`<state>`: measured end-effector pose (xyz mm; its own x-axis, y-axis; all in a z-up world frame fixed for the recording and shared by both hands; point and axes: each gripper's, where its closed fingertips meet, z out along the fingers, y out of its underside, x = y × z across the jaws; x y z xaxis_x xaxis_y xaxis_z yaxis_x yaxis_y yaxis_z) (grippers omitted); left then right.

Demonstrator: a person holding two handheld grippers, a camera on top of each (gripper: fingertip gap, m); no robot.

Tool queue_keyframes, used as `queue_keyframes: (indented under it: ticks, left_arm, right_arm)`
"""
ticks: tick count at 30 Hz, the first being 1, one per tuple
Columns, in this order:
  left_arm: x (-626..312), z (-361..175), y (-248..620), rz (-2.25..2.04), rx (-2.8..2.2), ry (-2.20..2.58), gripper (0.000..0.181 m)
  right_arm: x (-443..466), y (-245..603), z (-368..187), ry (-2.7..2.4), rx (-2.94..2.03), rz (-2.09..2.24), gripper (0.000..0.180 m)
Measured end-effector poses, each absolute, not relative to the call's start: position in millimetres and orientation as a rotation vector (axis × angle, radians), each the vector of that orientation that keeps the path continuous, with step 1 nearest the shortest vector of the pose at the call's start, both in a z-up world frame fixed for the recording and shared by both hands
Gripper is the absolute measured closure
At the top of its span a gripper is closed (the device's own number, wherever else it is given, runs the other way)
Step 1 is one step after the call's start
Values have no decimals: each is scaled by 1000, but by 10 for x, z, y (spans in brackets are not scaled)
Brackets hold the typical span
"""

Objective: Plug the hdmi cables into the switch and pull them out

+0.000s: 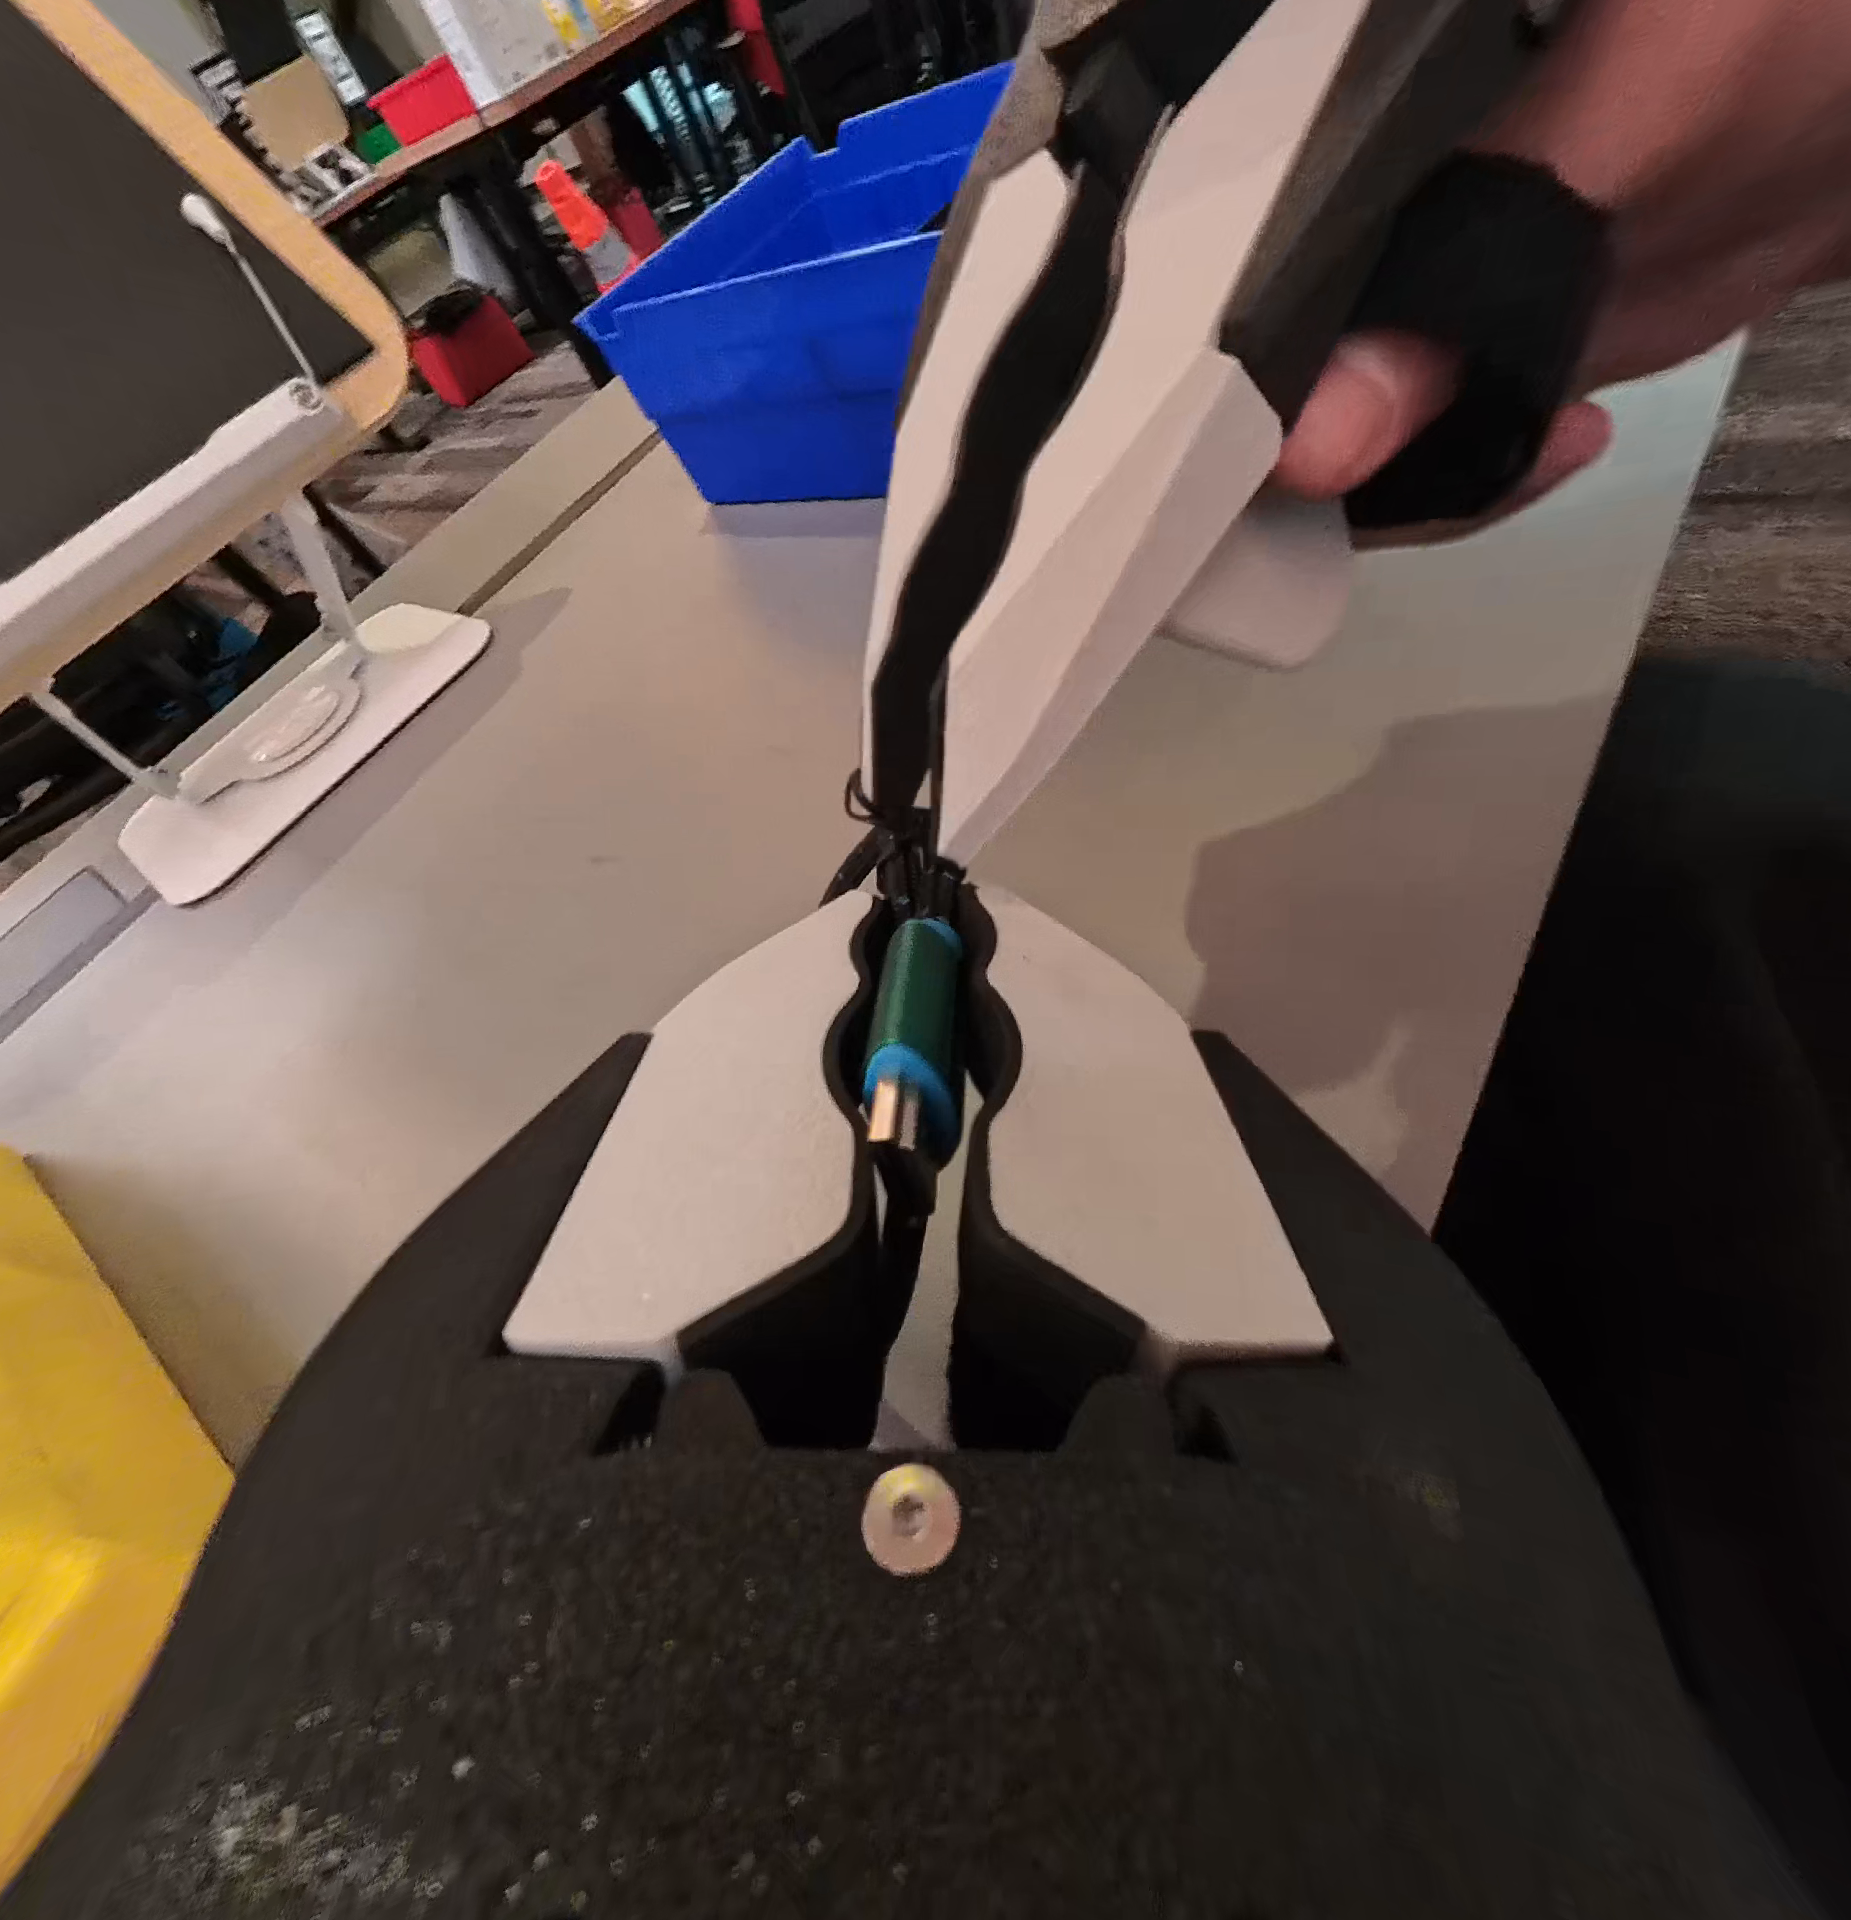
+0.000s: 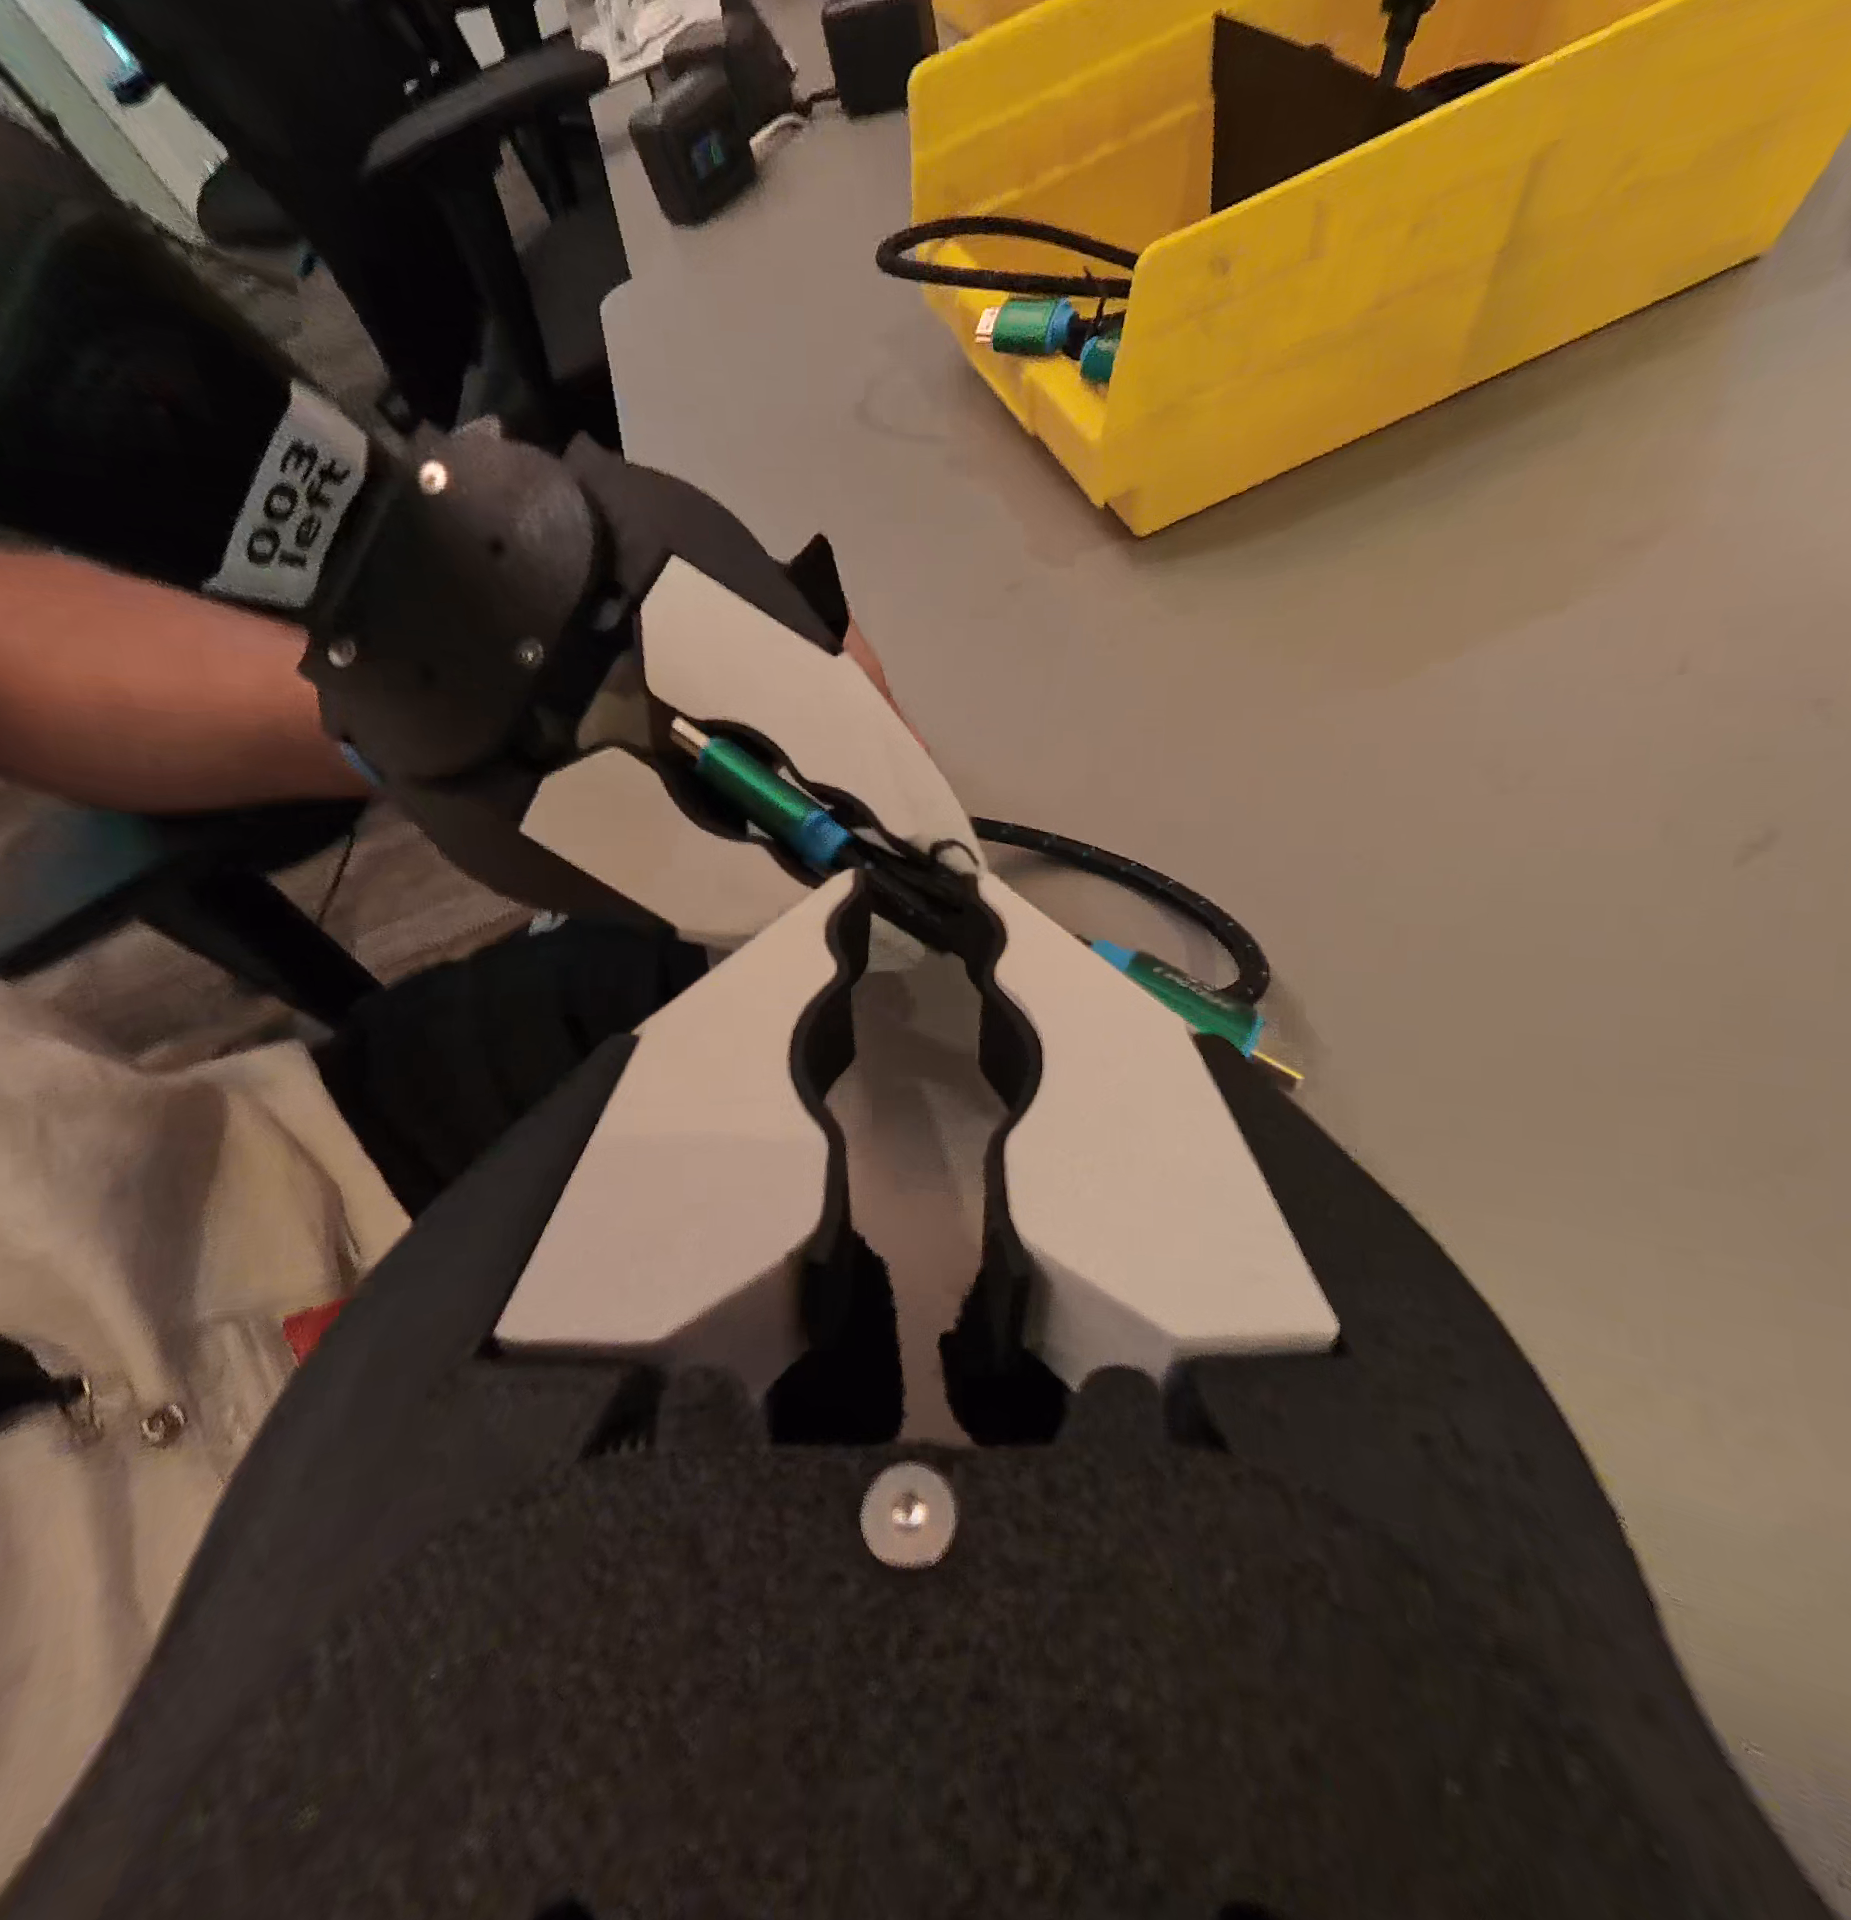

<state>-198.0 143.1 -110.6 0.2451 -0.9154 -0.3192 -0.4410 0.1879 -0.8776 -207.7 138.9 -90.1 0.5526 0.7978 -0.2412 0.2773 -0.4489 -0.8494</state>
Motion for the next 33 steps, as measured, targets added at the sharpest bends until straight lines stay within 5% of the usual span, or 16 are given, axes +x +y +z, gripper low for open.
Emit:
queue_keyframes:
  ticks: [7,14,17,33]
  left_arm:
    - [-1966,-1124,1509,-540,-1490,1319,169]
    - [-1998,-1125,1555,-550,-1513,1297,169]
    - [-1986,-1134,1544,-547,-1511,1304,168]
    - [-2087,-1074,1693,-643,-1573,1212,168]
  right_arm:
    - [-2013,1525,-849,-699,-1996,814,180]
    - [-1965,1533,-827,-683,-2002,817,180]
    - [-2038,1529,-887,-665,-2036,863,160]
    - [-1871,1590,-847,-675,-1999,780,180]
